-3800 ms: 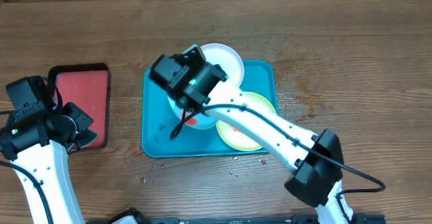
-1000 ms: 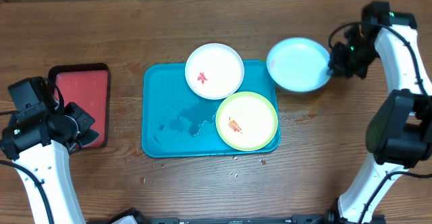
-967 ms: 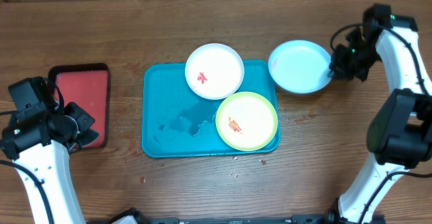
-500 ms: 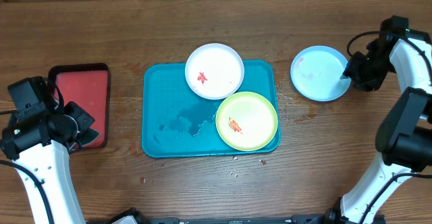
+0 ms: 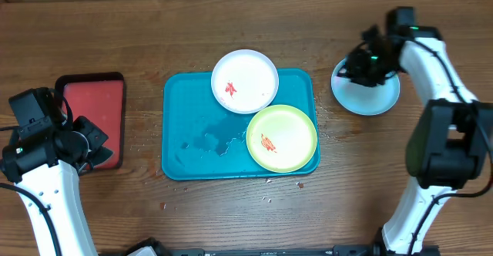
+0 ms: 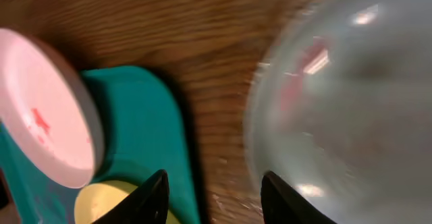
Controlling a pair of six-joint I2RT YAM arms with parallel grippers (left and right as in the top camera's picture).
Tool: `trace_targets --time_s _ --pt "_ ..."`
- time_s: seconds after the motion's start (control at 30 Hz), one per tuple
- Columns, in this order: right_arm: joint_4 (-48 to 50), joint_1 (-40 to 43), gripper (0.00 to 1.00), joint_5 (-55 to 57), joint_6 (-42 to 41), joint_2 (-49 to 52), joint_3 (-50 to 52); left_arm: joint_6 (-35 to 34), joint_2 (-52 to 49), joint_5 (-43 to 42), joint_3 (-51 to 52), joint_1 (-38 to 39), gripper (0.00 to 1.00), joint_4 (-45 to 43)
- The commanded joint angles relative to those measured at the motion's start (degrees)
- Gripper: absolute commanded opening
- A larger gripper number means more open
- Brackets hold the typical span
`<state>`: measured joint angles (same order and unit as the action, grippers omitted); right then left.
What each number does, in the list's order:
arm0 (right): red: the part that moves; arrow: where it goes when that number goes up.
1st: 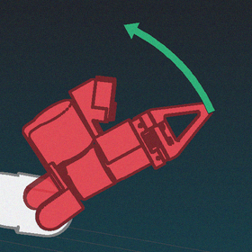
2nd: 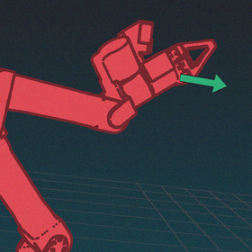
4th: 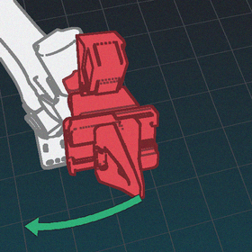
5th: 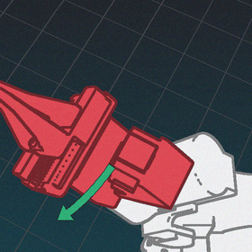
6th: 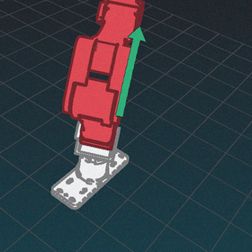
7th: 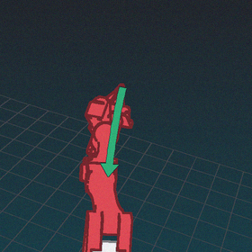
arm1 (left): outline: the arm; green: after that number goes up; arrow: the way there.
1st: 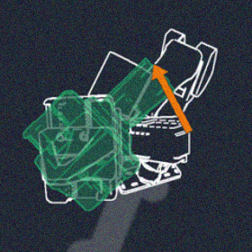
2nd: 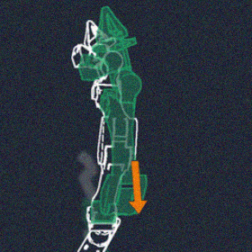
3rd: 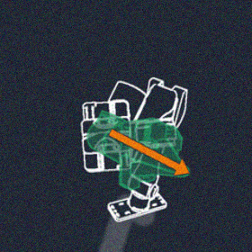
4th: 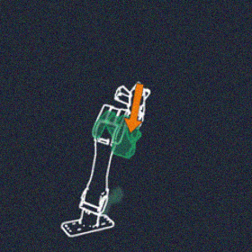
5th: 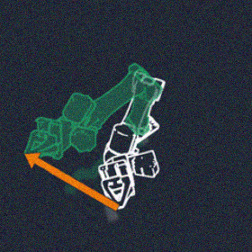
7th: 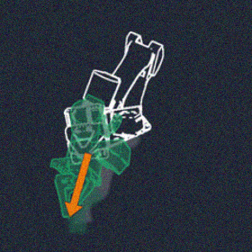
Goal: Clean dirty plates on tray and stack at the side
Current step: 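Move the right gripper to the white plate rim and grasp it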
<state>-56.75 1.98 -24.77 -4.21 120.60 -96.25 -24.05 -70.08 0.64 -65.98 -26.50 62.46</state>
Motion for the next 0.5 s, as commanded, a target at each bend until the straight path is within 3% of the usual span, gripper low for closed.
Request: trace_targets --time_s 0.0,0.17,0.3,0.47 --pt "3.56 -5.14 0.48 -2.29 1.46 -1.88 0.13 -0.83 0.33 -0.68 0.26 -0.11 0.04 -0.57" --pt "10.99 -12.28 0.53 -1.14 1.44 -1.86 0.2 -0.81 0.33 -0.68 0.26 -0.11 0.04 -0.57" --pt "14.19 -17.84 0.59 9.14 -1.9 -1.25 0.24 -0.81 0.17 -0.68 0.26 -0.11 0.04 -0.59" --pt "15.47 -23.15 0.57 18.32 -7.89 0.76 0.33 -0.81 -0.7 -0.7 0.26 -0.11 0.04 -0.85"
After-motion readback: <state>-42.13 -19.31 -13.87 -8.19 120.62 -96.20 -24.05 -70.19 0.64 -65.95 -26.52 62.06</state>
